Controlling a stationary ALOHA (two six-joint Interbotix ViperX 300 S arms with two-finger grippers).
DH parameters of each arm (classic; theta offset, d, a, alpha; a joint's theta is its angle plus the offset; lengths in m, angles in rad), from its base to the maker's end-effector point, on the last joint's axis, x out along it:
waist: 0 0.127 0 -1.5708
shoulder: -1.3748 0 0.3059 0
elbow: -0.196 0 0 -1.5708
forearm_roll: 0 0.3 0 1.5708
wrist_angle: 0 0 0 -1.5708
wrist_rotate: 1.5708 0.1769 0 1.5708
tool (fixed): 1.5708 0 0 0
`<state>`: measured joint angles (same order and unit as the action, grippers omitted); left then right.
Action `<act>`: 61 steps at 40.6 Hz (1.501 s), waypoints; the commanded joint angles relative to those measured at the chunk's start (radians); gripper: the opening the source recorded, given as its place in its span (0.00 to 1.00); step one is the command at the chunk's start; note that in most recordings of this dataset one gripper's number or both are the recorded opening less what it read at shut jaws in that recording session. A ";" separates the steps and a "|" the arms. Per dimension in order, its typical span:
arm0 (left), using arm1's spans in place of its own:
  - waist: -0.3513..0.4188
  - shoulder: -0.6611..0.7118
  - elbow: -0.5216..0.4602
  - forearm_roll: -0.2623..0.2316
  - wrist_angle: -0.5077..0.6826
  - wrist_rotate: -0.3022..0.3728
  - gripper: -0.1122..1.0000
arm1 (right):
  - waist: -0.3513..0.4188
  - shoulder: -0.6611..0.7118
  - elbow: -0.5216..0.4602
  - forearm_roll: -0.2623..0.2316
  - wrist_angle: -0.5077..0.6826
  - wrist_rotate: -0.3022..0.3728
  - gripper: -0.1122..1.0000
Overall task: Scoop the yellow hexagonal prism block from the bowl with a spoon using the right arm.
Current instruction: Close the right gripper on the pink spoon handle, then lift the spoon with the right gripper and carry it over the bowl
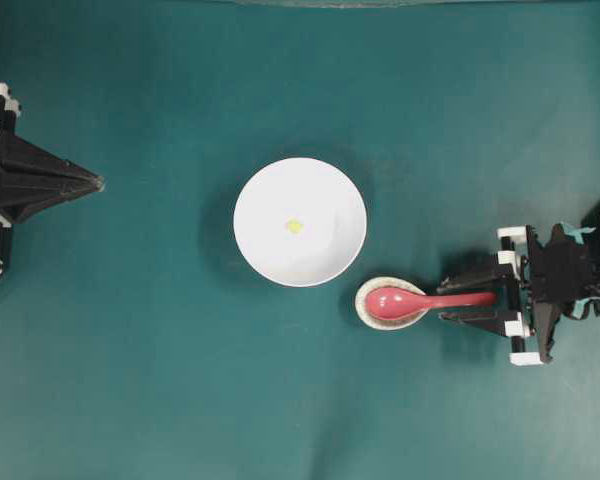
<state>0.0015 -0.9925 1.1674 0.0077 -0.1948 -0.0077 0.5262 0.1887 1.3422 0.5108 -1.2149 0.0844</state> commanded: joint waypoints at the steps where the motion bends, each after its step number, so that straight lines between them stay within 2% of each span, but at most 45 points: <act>1: 0.002 0.009 -0.017 0.003 -0.008 0.002 0.10 | 0.005 -0.009 -0.006 0.002 -0.011 0.002 0.55; 7: 0.002 0.009 -0.017 0.003 -0.008 0.002 0.10 | 0.005 -0.009 -0.011 0.002 -0.011 0.002 0.48; 12: 0.000 0.009 -0.017 0.003 -0.006 0.002 0.10 | 0.005 -0.020 -0.017 0.002 -0.011 0.000 0.30; 24: 0.002 0.008 -0.017 0.003 0.002 0.002 0.10 | -0.005 -0.146 -0.014 0.002 0.025 -0.026 0.29; 29: 0.000 0.008 -0.017 0.003 0.005 0.002 0.10 | -0.020 -0.218 -0.020 0.002 0.077 -0.051 0.30; 41: 0.000 0.005 -0.018 0.003 0.038 0.002 0.10 | -0.091 -0.416 -0.075 0.002 0.347 -0.156 0.30; 52: 0.000 -0.005 -0.021 0.003 0.052 0.002 0.10 | -0.207 -0.558 -0.189 0.002 0.663 -0.275 0.30; 61: 0.000 -0.006 -0.021 0.003 0.054 0.012 0.10 | -0.314 -0.607 -0.302 0.000 0.916 -0.331 0.30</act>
<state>0.0000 -1.0017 1.1674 0.0077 -0.1365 -0.0031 0.2454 -0.3973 1.0937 0.5123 -0.3743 -0.2362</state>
